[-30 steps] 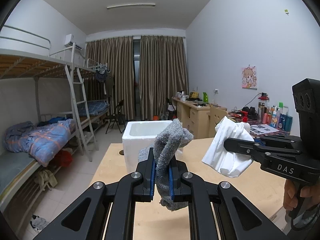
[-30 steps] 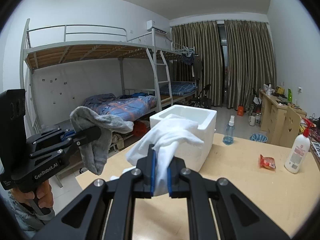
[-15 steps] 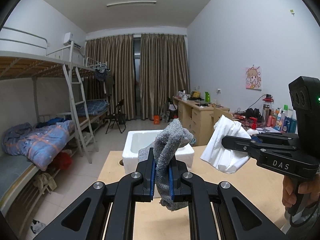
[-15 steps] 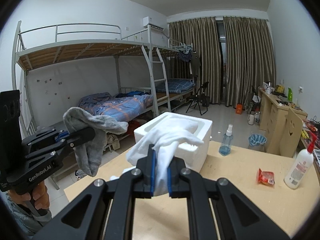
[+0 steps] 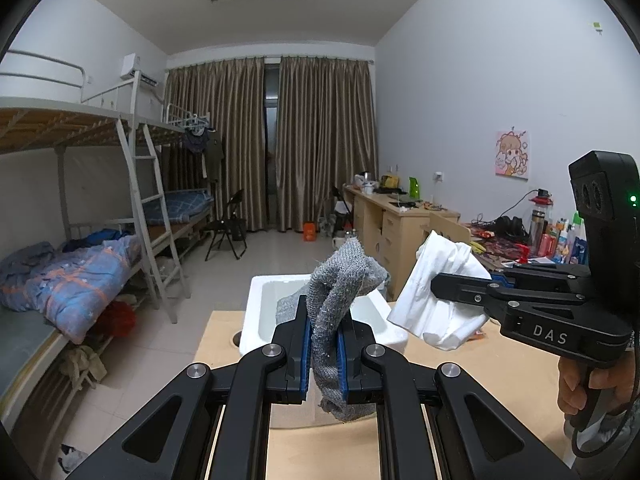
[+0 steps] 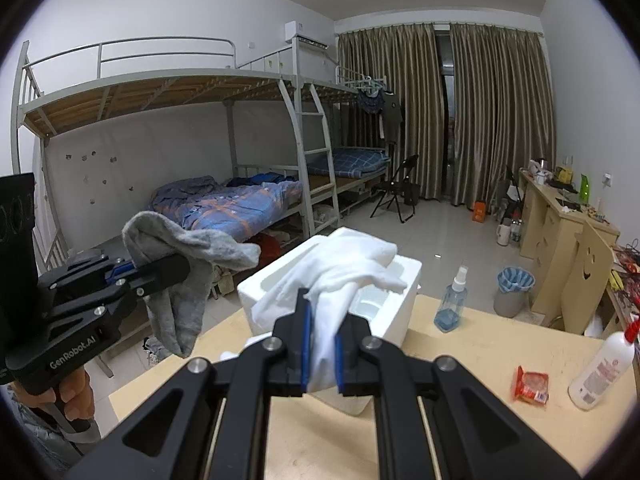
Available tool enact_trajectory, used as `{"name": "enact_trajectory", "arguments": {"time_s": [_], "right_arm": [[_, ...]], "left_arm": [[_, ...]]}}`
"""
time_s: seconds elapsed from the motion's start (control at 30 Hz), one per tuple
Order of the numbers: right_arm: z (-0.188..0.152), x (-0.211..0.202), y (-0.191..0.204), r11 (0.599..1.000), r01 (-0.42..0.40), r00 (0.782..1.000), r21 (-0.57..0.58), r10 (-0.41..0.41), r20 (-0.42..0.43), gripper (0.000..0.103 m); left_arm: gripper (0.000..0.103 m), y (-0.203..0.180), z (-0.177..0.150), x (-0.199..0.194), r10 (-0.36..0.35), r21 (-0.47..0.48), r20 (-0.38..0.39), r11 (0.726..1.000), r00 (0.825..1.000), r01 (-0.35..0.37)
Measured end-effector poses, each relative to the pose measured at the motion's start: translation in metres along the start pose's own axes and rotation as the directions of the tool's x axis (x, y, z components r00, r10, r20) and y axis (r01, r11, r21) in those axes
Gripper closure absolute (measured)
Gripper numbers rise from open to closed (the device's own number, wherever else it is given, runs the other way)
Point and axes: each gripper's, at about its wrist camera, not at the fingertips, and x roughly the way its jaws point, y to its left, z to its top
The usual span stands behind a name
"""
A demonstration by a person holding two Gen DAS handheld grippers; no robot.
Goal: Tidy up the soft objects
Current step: 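Carry the grey sock and white tissue with both grippers over the foam box, then lower the grey sock into the foam box and open the left gripper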
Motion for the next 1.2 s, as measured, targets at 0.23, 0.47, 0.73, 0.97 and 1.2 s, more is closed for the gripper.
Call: {"name": "enact_trajectory", "arguments": {"time_s": [0.23,0.47,0.73,0.97,1.2], "right_arm": [[0.008,0.018,-0.006,1.000,0.004,1.000,-0.009,-0.004,-0.008,0.091],[0.011,0.037,-0.014,1.000,-0.010,1.000,-0.004,0.010,-0.020,0.091],[0.014,0.057,-0.022,1.000,-0.021,0.999,0.014,0.022,-0.040,0.091],[0.019,0.070,-0.028,0.999,-0.028,0.998,0.018,0.029,-0.052,0.091],[0.021,0.079,-0.034,0.999,-0.029,0.997,0.029,0.032,-0.077,0.091]], "left_arm": [[0.092,0.010,0.014,0.034,-0.004,-0.003,-0.021,1.000,1.000,0.004],[0.092,0.017,0.024,0.064,-0.009,-0.004,-0.038,1.000,0.999,0.009],[0.092,0.028,0.026,0.093,-0.008,-0.013,-0.066,1.000,0.998,0.008],[0.092,0.031,0.027,0.118,-0.015,-0.016,-0.095,1.000,0.995,0.014],[0.092,0.032,0.022,0.151,-0.037,-0.027,-0.156,0.999,0.987,0.033]]}}
